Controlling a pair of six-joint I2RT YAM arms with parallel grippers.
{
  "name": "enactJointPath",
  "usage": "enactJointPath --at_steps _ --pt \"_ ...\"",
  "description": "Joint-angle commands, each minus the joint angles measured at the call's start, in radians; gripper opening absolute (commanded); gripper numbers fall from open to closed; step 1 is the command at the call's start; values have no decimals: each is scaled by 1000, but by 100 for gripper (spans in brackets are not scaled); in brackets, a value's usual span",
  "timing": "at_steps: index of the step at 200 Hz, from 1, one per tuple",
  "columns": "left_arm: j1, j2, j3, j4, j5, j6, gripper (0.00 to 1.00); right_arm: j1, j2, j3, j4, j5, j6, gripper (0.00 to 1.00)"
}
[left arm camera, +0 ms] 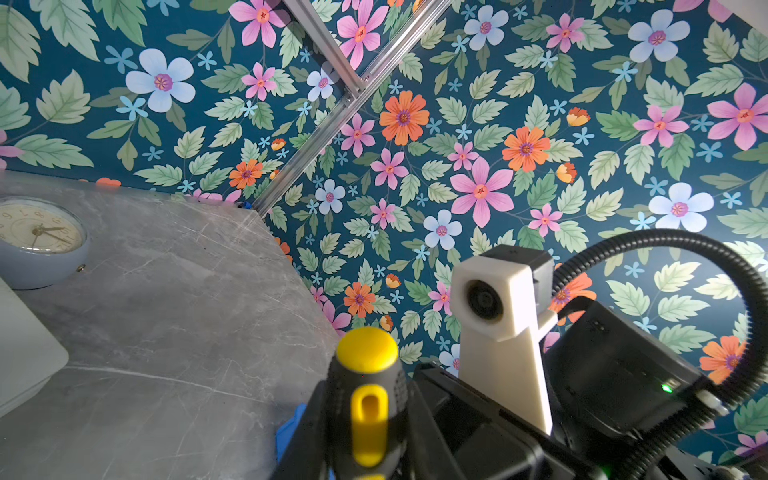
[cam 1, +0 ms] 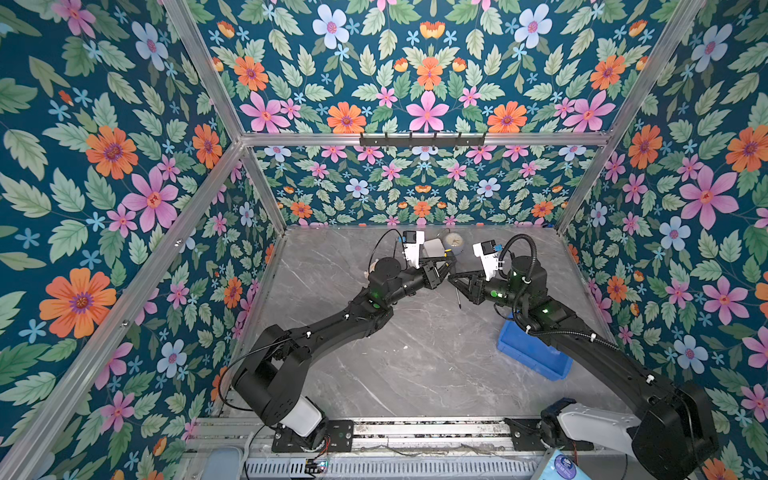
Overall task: Put the screwdriver in the bin
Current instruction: 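Close the right gripper on the screwdriver handle and open the left gripper, then carry the screwdriver with the right gripper over the blue bin while the left arm withdraws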
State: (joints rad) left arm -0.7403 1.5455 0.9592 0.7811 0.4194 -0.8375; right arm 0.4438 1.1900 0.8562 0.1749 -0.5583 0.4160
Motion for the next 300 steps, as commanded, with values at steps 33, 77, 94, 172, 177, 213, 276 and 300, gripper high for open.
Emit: enactJointPath --at_steps 33,77,94,172,177,213,276,300 --pt "1 -7 -7 37 -10 27 36 0 -31 -1 -32 31 -50 0" --pt "0 -46 -25 27 -56 113 72 1 -97 -4 -201 132 -322 0" --pt "0 -78 -43 10 -71 186 86 -11 -129 -21 -248 164 -459 0" --pt "3 -194 -117 -179 -56 632 100 -264 -233 3 -722 106 -1081 0" --pt "4 -196 -117 -191 -50 652 100 -276 -233 6 -753 127 -1108 0" --pt "3 -191 -109 -260 -5 761 100 -323 -233 4 -963 302 -1293 0" --pt "3 -161 -128 -250 72 803 100 -377 -294 -191 -927 551 -1371 0" --pt "2 -165 -133 -260 133 850 100 -384 -310 -284 -836 593 -1357 0"
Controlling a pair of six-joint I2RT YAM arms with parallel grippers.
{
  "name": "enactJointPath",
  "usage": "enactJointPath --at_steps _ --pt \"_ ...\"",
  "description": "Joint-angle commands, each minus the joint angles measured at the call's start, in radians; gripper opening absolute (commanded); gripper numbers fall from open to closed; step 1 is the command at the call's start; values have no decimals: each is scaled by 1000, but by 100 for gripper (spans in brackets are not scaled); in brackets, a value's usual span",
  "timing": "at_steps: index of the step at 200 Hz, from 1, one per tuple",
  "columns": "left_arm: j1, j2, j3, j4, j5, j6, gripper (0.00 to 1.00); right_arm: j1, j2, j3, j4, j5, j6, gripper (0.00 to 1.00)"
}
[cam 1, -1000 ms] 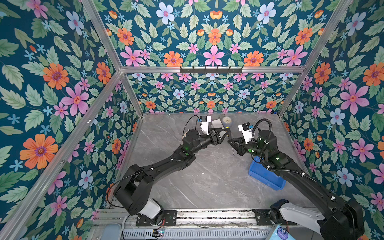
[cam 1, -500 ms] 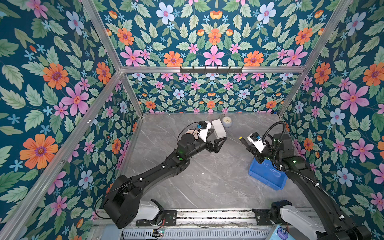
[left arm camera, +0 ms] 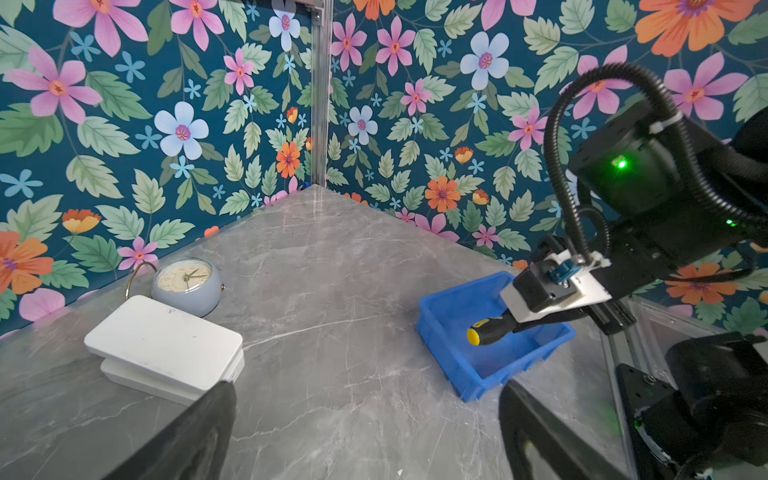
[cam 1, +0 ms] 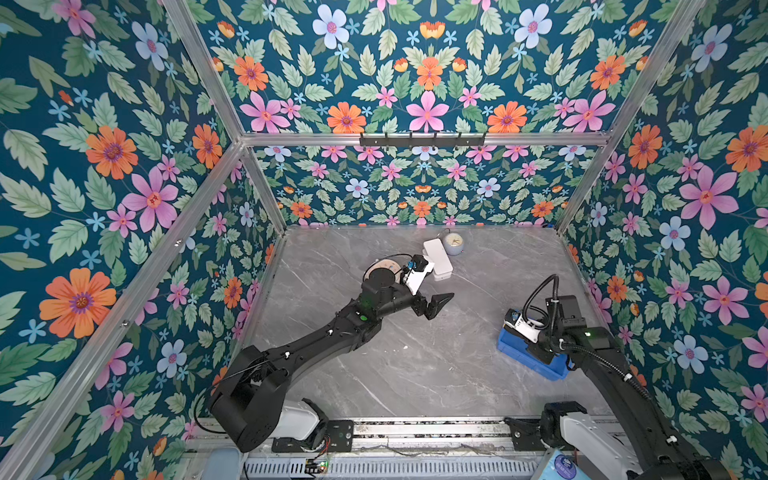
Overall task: Put the screwdriver in the bin
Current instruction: 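Carry the screwdriver with the right gripper over the blue bin while the left arm withdraws, then open the right gripper to drop the screwdriver into the blue bin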
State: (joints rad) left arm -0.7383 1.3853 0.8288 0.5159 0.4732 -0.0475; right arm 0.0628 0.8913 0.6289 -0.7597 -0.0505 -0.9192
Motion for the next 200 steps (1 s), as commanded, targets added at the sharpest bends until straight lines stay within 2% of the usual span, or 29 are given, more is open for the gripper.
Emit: enactJointPath --at_steps 1,30,53,97,123,164,175,200 --pt "0 -6 -3 4 84 63 100 -3 -10 -60 101 86 -22 0" --pt "0 -30 -17 -59 185 173 100 -6 4 -109 167 96 3 0" --pt "-1 -41 -9 -173 255 305 100 -9 43 -114 204 101 8 0" --pt "-5 -46 53 -408 232 462 100 -24 142 -106 293 93 21 0" --pt "-6 -43 58 -434 214 483 100 -30 190 -89 314 90 31 0" --pt "-9 -43 48 -397 204 445 100 -41 186 -92 319 56 37 1" --pt "-8 -45 44 -386 205 438 100 -41 177 -94 318 47 37 9" --pt "-7 -42 41 -378 197 437 100 -40 153 -92 300 32 36 47"
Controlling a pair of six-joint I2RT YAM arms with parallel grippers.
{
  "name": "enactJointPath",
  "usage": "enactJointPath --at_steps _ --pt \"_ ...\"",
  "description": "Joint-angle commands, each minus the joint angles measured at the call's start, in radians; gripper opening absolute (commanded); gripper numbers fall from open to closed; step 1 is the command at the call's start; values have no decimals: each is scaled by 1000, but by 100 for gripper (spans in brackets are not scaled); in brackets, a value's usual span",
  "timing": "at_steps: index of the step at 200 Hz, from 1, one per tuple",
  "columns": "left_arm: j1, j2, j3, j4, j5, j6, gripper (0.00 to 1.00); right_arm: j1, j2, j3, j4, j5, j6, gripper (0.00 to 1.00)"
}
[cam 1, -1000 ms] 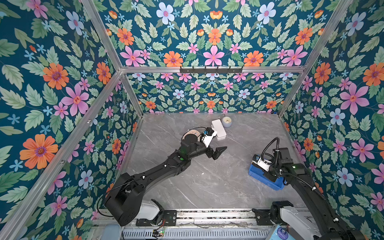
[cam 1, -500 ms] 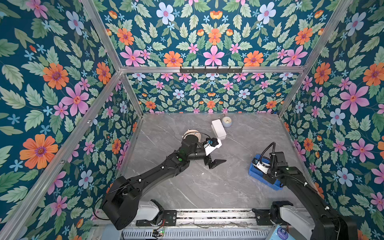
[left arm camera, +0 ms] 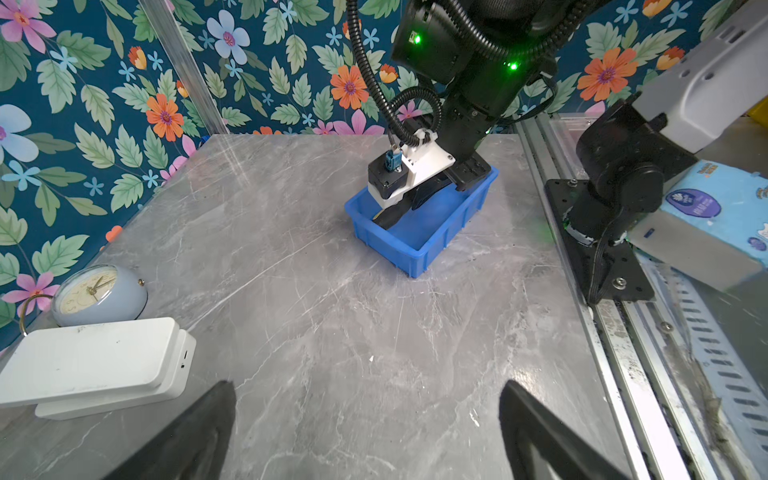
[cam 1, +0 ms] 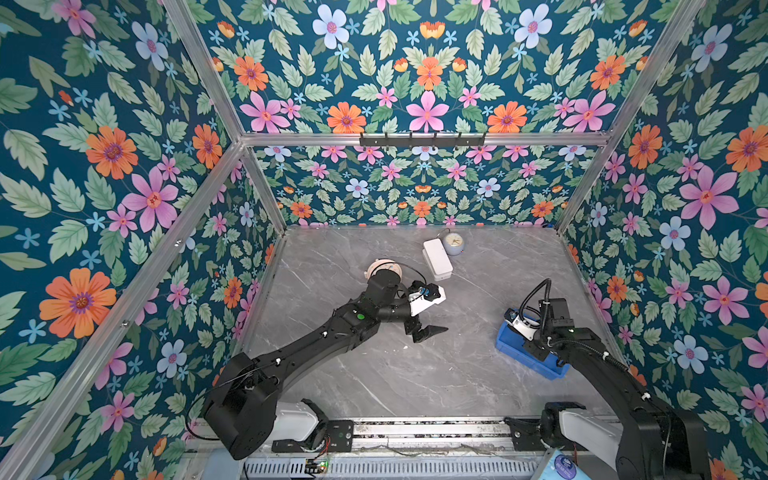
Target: Put the screwdriver in the bin
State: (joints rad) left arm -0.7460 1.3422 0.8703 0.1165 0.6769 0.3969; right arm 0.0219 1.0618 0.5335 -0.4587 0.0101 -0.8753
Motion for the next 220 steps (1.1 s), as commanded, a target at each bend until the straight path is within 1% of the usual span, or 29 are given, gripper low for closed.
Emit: enactJointPath --at_steps 1,16,23,39,55,78,89,108,130,151,171,180,204,214,220 --pt "0 1 0 21 -6 -7 100 1 -20 3 -4 -30 -8 48" --pt "0 3 -3 32 -13 -16 100 0 -41 10 -28 -37 -10 67" --pt "1 4 -9 51 -16 -44 100 0 -55 14 -41 -42 -11 74" --pt "5 13 -24 99 -23 -98 100 0 -89 17 -65 -70 -11 82" --pt "9 16 -52 155 -43 -158 100 0 -124 26 -81 -120 10 87" --pt "35 2 -122 280 -92 -253 100 0 -168 50 -57 -211 100 91" --pt "50 -9 -166 352 -119 -296 100 0 -180 57 -29 -282 149 93" --pt "80 -28 -228 434 -183 -332 100 0 -191 44 68 -379 246 97" --pt "137 -53 -287 499 -249 -387 100 0 -175 16 212 -429 382 99" --pt "205 -95 -366 562 -352 -425 100 0 -156 -30 391 -431 510 99" --pt "266 -151 -441 587 -490 -424 100 -8 -125 -79 554 -419 628 99" --pt "291 -179 -476 599 -569 -419 100 -17 -107 -100 617 -414 677 99" --pt "358 -234 -574 660 -753 -390 100 -46 -47 -158 777 -365 781 99" --pt "389 -243 -618 703 -809 -376 100 -62 -19 -177 842 -346 815 99" --pt "411 -245 -632 735 -846 -397 100 -74 -1 -187 877 -339 835 99"
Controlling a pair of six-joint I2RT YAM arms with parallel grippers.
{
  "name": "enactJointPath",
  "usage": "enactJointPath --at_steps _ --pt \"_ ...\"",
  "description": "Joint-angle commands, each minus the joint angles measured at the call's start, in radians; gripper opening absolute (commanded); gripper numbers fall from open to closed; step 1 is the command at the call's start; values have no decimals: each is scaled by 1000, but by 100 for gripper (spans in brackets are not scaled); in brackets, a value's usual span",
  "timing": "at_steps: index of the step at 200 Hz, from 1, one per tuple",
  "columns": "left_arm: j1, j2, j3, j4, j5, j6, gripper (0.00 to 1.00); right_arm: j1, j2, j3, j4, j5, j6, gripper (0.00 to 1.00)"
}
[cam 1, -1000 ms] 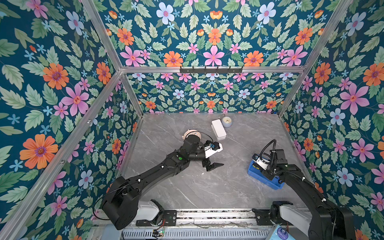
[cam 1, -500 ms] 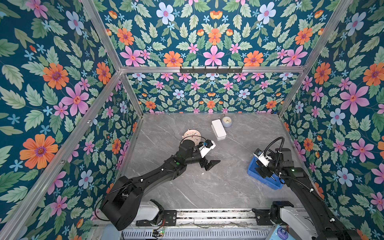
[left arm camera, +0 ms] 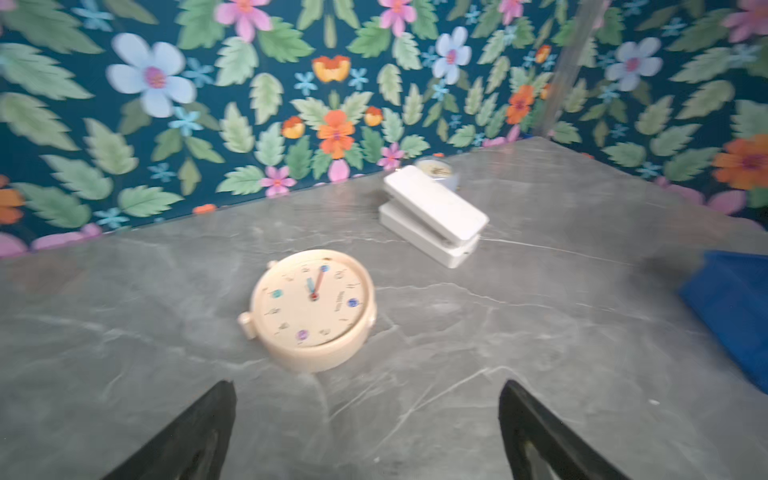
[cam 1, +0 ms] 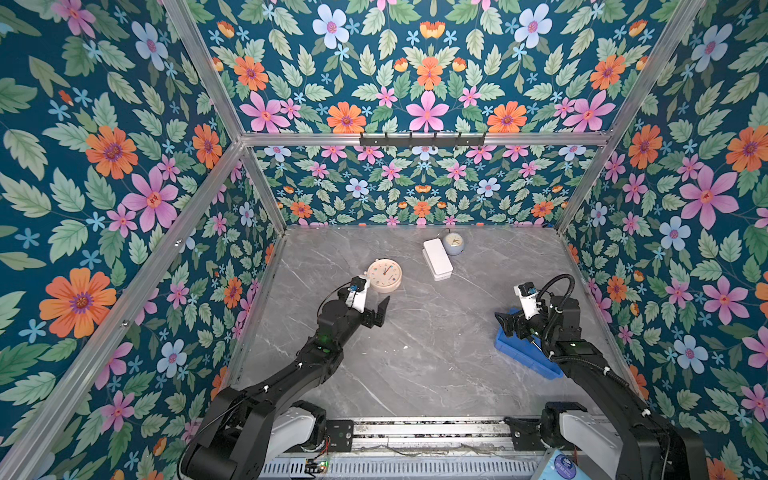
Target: Put the screwdriver in the bin
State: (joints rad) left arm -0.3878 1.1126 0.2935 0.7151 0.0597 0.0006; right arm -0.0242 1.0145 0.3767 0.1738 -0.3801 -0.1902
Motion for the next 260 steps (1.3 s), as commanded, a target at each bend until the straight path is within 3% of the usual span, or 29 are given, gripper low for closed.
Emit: enactJointPath --at_steps 1,16,60,91,156,172,204,260 --pt "57 -16 -56 137 -233 -5 100 -29 49 -32 249 53 153 99" --pt "136 -20 -69 151 -184 9 100 -44 96 -54 333 75 183 99" --pt "242 90 -80 212 -186 84 100 -49 218 -67 501 68 202 99" --pt "274 244 -112 436 -208 68 100 -51 267 -60 547 82 193 99" --pt "325 514 -52 648 -190 41 100 -56 347 -58 621 95 196 99" --pt "338 491 -21 532 -166 23 100 -61 375 -68 665 93 199 99" --pt "362 509 -7 545 -167 -2 100 -75 424 -83 740 92 217 99" --pt "363 506 -10 544 -171 0 100 -80 421 -78 724 89 219 99"
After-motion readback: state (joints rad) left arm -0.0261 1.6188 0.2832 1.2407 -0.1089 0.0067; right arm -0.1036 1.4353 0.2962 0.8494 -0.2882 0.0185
